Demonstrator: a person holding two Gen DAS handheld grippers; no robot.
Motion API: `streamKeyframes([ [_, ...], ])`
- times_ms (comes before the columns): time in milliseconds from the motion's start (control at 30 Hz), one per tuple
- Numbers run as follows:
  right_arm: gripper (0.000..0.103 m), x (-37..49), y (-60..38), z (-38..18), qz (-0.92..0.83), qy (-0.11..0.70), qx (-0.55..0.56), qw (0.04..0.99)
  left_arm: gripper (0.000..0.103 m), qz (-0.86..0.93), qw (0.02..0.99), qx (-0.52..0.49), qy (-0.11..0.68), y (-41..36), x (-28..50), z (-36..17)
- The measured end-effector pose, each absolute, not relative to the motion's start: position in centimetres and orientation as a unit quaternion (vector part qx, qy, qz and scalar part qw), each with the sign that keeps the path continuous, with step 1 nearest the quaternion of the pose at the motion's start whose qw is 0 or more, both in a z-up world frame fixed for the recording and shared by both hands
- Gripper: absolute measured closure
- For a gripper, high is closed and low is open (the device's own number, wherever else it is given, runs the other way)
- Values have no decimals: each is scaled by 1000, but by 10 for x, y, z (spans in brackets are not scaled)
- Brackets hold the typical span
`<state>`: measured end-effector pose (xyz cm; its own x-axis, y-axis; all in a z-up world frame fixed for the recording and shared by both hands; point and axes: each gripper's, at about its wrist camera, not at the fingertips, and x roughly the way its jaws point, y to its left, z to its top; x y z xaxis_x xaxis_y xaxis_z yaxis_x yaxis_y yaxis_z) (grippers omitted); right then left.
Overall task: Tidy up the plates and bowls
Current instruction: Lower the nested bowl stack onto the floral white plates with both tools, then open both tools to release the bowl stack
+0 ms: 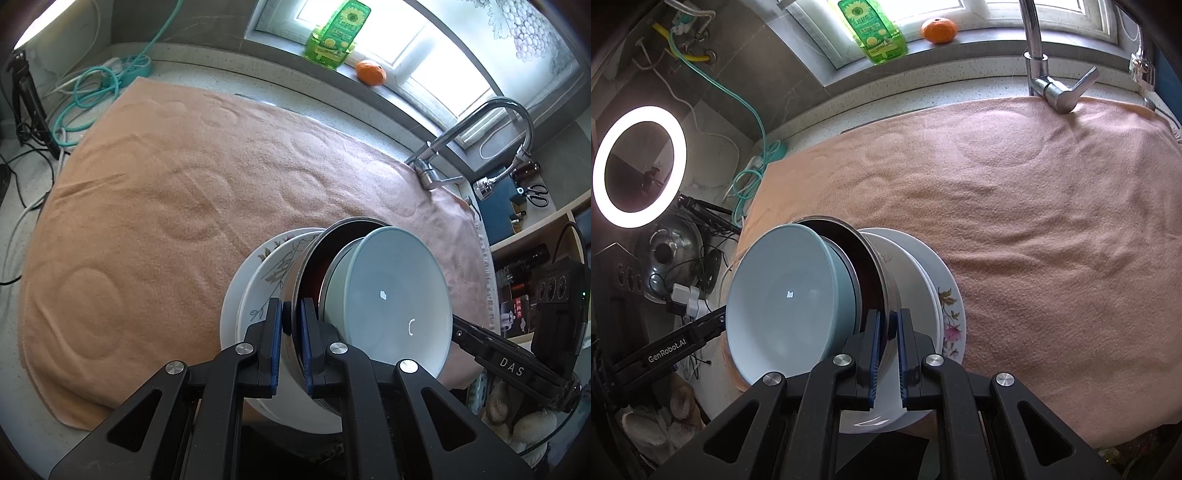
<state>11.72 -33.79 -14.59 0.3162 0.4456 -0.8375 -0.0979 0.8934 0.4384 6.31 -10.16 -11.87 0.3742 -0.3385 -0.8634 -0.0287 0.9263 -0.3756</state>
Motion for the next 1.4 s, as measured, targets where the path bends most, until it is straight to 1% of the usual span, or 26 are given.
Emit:
streamKeyframes([
  [700, 93, 117, -337, -145, 176, 557, 154, 797, 95, -92, 816, -163, 546, -100, 63, -116],
  [833, 93, 114, -339, -142, 175, 551, 145, 803, 91, -85, 821, -161, 541, -98, 59, -113],
  [933, 89, 109, -343, -139, 173, 546, 143, 807, 91, -82, 823, -160, 539, -97, 55, -111],
  [1000, 84, 106, -346, -138, 173, 543, 144, 809, 88, -78, 825, -160, 536, -96, 53, -109],
  [1300, 81, 89, -367, -130, 164, 525, 153, 821, 87, -41, 841, -149, 518, -84, 36, -100],
  [1400, 77, 83, -370, -127, 161, 517, 152, 827, 87, -32, 844, -149, 515, -79, 27, -98],
])
